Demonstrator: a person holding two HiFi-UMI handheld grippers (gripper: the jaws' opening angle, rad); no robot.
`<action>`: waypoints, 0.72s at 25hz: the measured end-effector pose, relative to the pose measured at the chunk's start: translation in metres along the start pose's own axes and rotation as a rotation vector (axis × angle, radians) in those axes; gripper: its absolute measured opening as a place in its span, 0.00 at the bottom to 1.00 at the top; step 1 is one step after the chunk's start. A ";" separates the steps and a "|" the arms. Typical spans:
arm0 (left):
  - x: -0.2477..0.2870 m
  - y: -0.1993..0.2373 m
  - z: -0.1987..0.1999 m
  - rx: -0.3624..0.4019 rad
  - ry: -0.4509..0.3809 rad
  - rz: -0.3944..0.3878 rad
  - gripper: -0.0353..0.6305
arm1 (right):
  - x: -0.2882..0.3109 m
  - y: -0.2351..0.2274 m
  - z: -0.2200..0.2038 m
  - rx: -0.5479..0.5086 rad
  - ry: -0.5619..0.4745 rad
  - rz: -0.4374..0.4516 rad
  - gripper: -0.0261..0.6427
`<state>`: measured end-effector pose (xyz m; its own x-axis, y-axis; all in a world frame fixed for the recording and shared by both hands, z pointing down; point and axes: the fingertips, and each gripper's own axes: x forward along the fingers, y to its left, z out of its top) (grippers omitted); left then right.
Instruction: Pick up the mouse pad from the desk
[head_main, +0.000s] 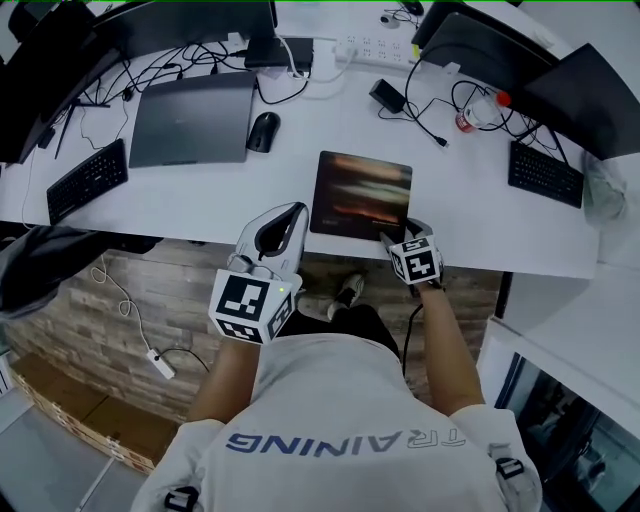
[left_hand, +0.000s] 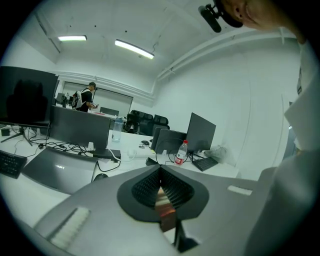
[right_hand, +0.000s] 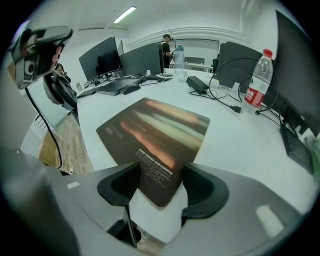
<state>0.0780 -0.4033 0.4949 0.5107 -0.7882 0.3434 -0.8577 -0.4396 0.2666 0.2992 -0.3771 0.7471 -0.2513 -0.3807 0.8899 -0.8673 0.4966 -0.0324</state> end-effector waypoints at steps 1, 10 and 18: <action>0.001 0.001 -0.002 -0.006 0.003 0.003 0.05 | 0.000 0.000 0.000 0.002 -0.007 0.001 0.46; 0.012 -0.002 -0.010 -0.009 0.024 -0.018 0.05 | 0.002 0.006 0.004 -0.019 -0.007 -0.009 0.32; 0.000 -0.006 0.009 0.033 -0.001 -0.017 0.05 | -0.014 0.013 0.017 0.037 -0.128 -0.049 0.11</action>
<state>0.0829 -0.4045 0.4857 0.5254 -0.7807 0.3382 -0.8503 -0.4672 0.2423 0.2843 -0.3787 0.7268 -0.2592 -0.5013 0.8255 -0.8944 0.4472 -0.0093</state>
